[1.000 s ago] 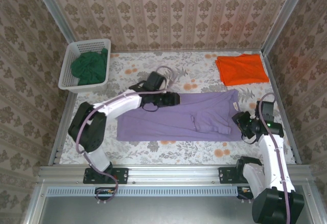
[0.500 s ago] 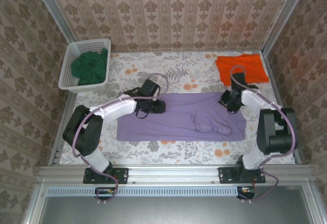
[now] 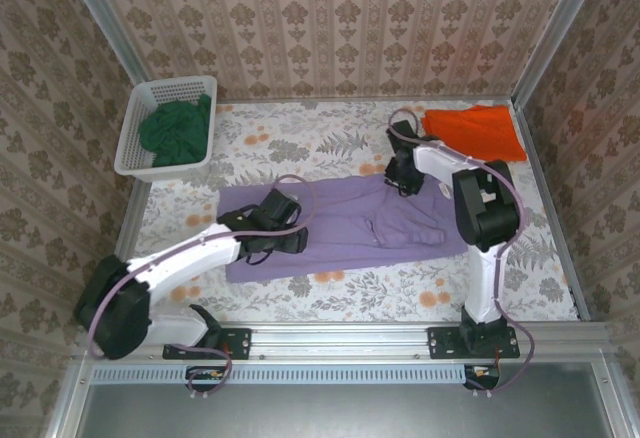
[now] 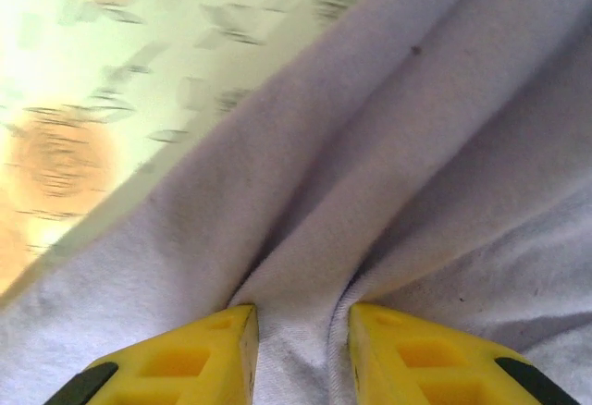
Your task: Fold and stack the t-shirts
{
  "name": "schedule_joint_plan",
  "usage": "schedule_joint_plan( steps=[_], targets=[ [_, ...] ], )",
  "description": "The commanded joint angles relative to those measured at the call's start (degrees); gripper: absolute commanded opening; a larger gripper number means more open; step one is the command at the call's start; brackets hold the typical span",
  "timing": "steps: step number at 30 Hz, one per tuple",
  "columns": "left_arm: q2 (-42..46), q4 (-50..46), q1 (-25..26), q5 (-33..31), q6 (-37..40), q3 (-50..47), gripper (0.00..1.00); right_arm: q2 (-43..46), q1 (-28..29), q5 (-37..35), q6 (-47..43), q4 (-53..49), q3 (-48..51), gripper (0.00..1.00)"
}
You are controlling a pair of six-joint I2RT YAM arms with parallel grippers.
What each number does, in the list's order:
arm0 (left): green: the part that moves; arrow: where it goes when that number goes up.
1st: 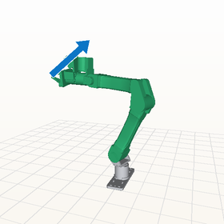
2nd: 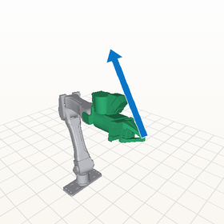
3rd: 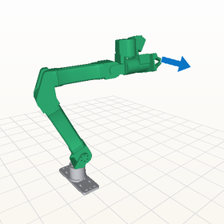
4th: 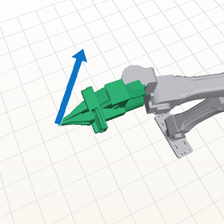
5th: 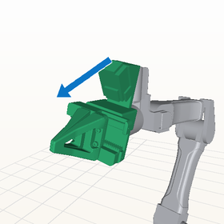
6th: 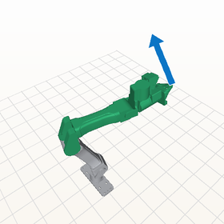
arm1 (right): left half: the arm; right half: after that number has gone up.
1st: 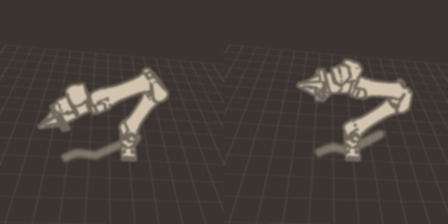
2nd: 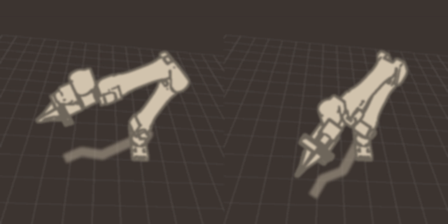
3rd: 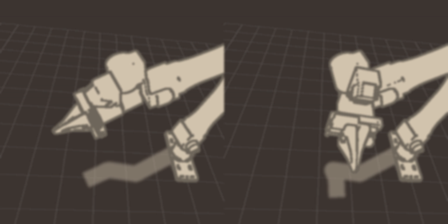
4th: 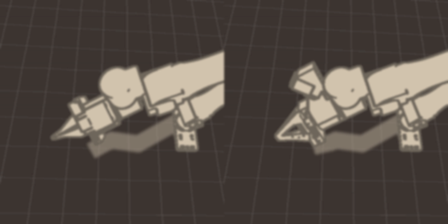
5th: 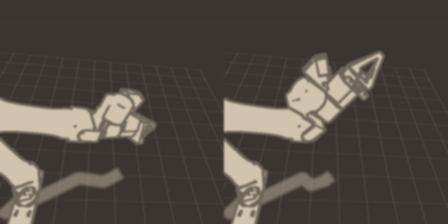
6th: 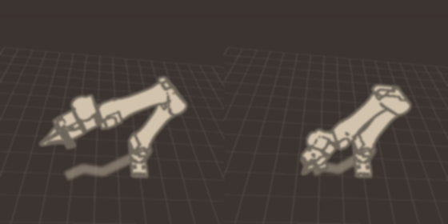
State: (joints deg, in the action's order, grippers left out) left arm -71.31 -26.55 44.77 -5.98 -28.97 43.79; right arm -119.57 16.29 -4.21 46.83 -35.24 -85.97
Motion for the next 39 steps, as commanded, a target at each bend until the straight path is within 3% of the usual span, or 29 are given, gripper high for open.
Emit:
schedule_joint_plan(
  steps=[1, 7, 11, 14, 21, 25, 27, 30, 35, 39],
  targets=[
    [6.87, -3.33, -2.61, -4.01, -1.61, -2.49, 0.61, -6.71, 4.01, -0.95, 2.78, -4.41, -7.70, 0.33],
    [14.37, -3.21, -7.69, 2.14, -0.69, -6.08, 0.62, -21.07, 7.50, -0.73, 2.74, -10.72, -31.81, 0.35],
    [11.21, -0.04, -6.74, 9.75, -0.79, -7.55, 0.60, -31.59, 8.17, 0.12, 0.48, -12.60, -50.03, 0.38],
    [6.11, 1.61, -4.49, 12.03, -0.58, -7.72, 0.60, -38.34, 7.52, 2.95, 0.54, -12.43, -62.13, 0.41],
    [-6.85, 4.47, -3.00, 11.83, -1.47, -6.30, 0.59, -39.41, 6.32, 7.14, -2.18, -1.92, -68.10, 0.52],
    [-13.99, 3.66, -2.85, 10.74, -0.48, -3.17, 0.58, -32.42, 6.24, 8.22, -6.11, -3.36, -68.56, 0.59],
    [-16.53, 4.11, -2.38, 12.83, -0.30, -1.63, 0.57, -26.92, 5.91, 7.62, -7.32, -5.72, -66.42, 0.61],
    [-19.55, 4.49, 0.65, 14.64, -0.79, 1.41, 0.56, -15.26, 4.99, 4.47, -8.60, -6.59, -54.51, 0.64],
    [-24.85, 4.85, 5.43, 19.03, -3.03, 7.22, 0.56, 7.48, -0.26, 2.14, -5.03, -0.07, -21.68, 0.65],
    [-27.20, 5.53, 9.19, 21.28, -4.57, 10.48, 0.57, 17.93, -6.19, 3.25, -2.34, 6.69, -0.58, 0.64]
  ],
)
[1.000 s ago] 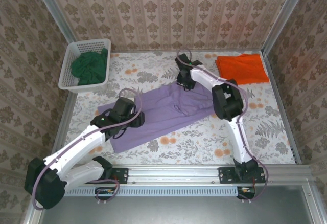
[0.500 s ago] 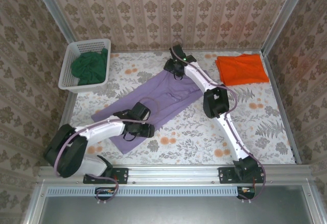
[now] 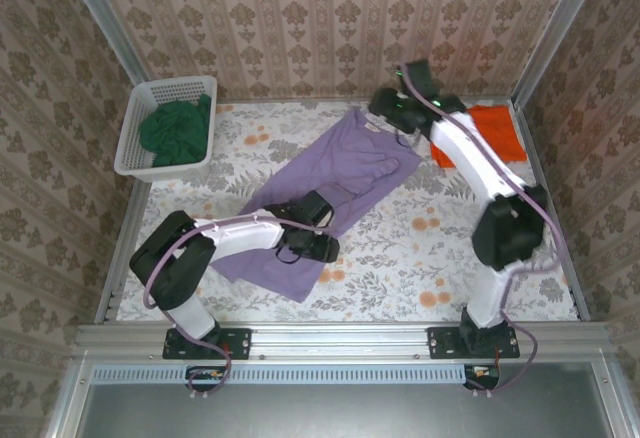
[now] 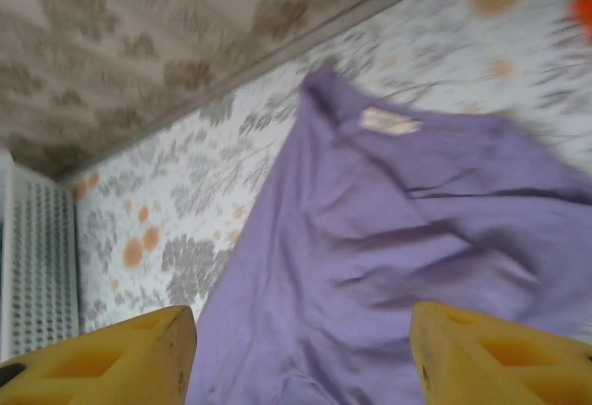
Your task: Fold and stack the t-shirts
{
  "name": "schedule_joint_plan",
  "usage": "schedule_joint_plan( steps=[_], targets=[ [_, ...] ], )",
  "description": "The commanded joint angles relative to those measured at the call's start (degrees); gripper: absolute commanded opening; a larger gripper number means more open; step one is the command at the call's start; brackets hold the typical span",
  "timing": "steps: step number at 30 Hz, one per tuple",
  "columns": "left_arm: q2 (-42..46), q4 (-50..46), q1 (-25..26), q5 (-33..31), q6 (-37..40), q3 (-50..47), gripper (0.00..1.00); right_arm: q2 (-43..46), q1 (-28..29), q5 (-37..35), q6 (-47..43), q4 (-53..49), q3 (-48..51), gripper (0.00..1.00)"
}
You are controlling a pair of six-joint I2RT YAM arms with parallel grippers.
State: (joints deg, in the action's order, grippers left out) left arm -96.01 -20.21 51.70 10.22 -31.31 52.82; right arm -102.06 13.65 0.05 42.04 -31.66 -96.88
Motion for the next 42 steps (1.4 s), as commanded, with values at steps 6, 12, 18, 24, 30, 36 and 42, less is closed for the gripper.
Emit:
schedule_joint_plan(
  steps=[6, 12, 18, 24, 30, 36, 42],
  targets=[
    [-8.46, 0.21, 7.37, 10.06, -4.18, 10.16, 0.57, -3.97, -7.39, 3.83, -0.44, -0.76, 15.48, 0.61],
    [-12.05, -1.47, 9.86, 12.59, -4.22, 19.37, 0.63, -13.18, -6.44, 5.34, -0.38, -0.82, 10.94, 0.63],
    [-5.07, -5.60, 8.64, 8.74, -1.16, 19.26, 0.81, -22.18, -2.89, 2.41, 0.10, -4.70, 1.55, 0.64],
    [5.14, -6.45, -2.02, 6.14, -0.38, 12.62, 0.82, -31.24, -0.89, 1.62, 1.15, -7.10, -9.00, 0.62],
    [12.07, -0.63, -14.13, 5.69, -3.84, 2.64, 0.81, -43.54, 1.35, 4.04, -2.47, -13.06, -28.40, 0.61],
    [14.51, 4.66, -20.04, 2.13, -7.09, -4.50, 0.81, -57.54, 2.57, 11.83, -1.70, -14.32, -52.00, 0.62],
    [15.59, 7.82, -22.86, -1.60, -9.07, -8.17, 0.82, -61.64, 2.97, 15.49, 2.88, -3.82, -58.80, 0.67]
  ],
)
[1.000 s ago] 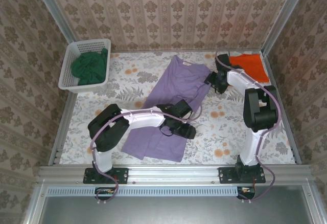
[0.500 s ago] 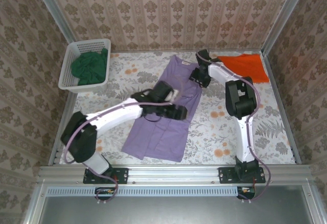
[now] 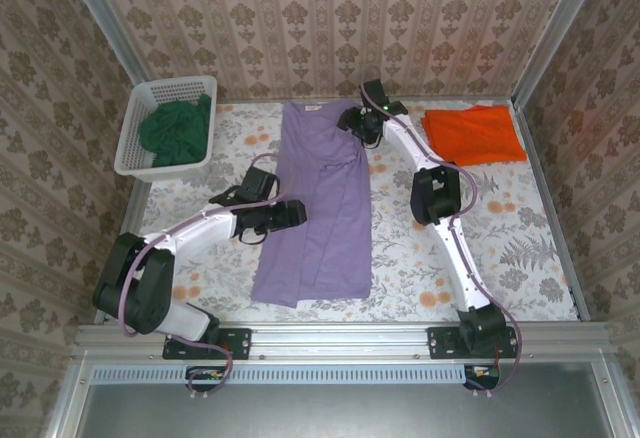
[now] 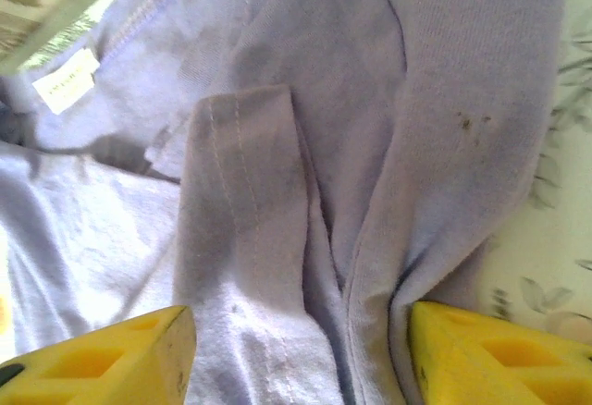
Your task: Fold and stack the t-shirts
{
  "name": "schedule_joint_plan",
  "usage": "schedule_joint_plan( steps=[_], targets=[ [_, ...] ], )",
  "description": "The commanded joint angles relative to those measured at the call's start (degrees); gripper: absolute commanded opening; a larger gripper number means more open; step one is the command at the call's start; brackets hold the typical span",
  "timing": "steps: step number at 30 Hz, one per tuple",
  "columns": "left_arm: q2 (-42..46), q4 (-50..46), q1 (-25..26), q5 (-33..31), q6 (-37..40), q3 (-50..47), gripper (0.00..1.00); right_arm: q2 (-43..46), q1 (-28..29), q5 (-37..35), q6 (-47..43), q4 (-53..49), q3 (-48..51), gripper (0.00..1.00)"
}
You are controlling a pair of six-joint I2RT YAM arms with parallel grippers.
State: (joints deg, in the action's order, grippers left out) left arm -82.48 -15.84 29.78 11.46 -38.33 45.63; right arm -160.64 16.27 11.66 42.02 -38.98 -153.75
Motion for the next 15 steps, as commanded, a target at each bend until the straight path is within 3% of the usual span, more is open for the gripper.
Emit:
schedule_joint_plan(
  steps=[1, 5, 9, 11, 15],
  targets=[
    [2.15, 3.58, -1.19, -2.81, -2.10, -1.05, 0.82, -2.94, 0.34, 3.88, 3.06, 3.90, -2.86, 0.68],
    [2.72, 2.51, -1.39, -3.69, -1.76, -0.70, 0.82, 1.58, 0.25, 2.76, 1.69, -0.02, -5.11, 0.74],
    [4.18, 2.02, -2.01, -6.51, -2.08, -1.60, 0.84, 14.68, 0.16, -2.32, -3.89, -5.85, 1.98, 0.78],
    [4.34, 2.56, -2.64, -6.56, -2.41, -1.88, 0.84, 23.97, -0.01, -5.37, -5.55, -5.11, 12.60, 0.79],
    [4.25, 3.53, -3.24, -5.53, -3.07, -0.95, 0.85, 47.27, -0.67, -7.85, -4.77, 5.05, 46.06, 0.80]
  ],
)
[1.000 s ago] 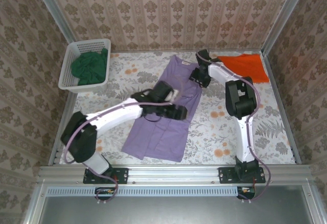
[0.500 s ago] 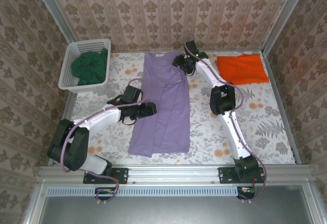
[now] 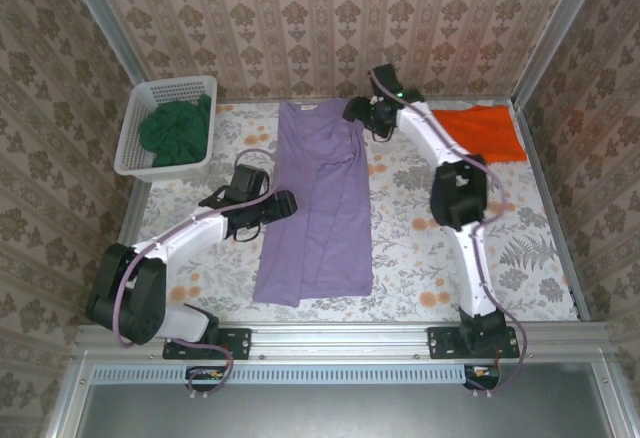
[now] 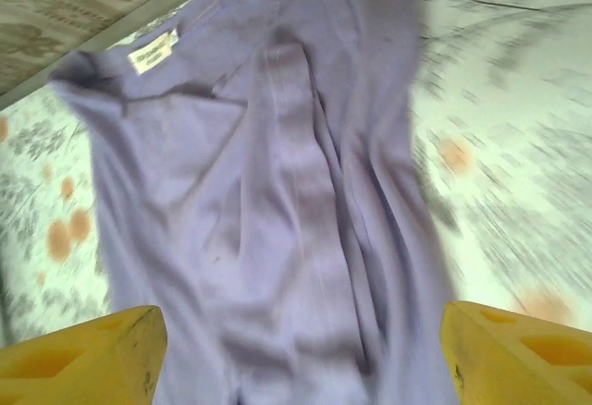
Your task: Fold and stack the t-shirts
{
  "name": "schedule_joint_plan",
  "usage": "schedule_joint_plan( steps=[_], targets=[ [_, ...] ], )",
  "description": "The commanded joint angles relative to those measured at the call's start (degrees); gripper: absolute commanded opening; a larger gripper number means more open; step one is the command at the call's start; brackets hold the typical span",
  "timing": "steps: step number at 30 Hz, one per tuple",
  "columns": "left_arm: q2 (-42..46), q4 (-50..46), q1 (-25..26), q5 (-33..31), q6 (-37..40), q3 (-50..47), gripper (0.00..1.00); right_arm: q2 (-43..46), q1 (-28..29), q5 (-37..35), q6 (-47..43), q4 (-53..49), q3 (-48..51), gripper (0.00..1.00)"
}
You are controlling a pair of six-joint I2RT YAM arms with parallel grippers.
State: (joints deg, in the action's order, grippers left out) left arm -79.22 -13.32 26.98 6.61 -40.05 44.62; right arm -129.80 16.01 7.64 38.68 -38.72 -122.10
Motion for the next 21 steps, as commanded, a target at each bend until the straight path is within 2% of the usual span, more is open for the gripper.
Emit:
schedule_joint_plan(
  steps=[1, 5, 9, 12, 14, 17, 19, 21],
  targets=[
    [0.87, 1.27, -0.44, -0.71, -1.38, 0.40, 0.85, 21.05, -0.44, -3.39, -1.19, 6.74, 21.63, 0.80],
    [-2.47, 1.75, -0.44, 0.18, -0.84, 3.76, 0.85, 38.91, -0.25, 1.49, 1.80, 12.73, 49.53, 0.78],
    [-10.39, -0.31, 0.35, 1.92, 0.71, 12.80, 0.80, 49.29, 1.74, 6.09, 4.53, 14.15, 69.01, 0.69],
    [-17.79, -3.15, 0.97, 2.57, 2.61, 22.40, 0.75, 53.86, 4.46, 7.57, 5.51, 10.44, 76.77, 0.64],
    [-23.39, -4.52, 1.17, 3.06, 4.19, 29.41, 0.72, 56.93, 6.99, 9.34, 7.08, 12.55, 82.15, 0.59],
    [-31.68, -7.14, 1.96, 4.60, 8.03, 39.86, 0.70, 60.20, 9.15, 7.61, 8.66, 11.99, 85.44, 0.61],
    [-37.21, -8.30, 2.28, 7.27, 10.25, 46.55, 0.68, 61.08, 10.61, 9.67, 10.95, 16.84, 88.79, 0.62],
    [-42.78, -9.47, 2.52, 9.51, 12.15, 52.90, 0.66, 60.19, 11.49, 10.98, 11.20, 17.08, 89.20, 0.62]
  ],
)
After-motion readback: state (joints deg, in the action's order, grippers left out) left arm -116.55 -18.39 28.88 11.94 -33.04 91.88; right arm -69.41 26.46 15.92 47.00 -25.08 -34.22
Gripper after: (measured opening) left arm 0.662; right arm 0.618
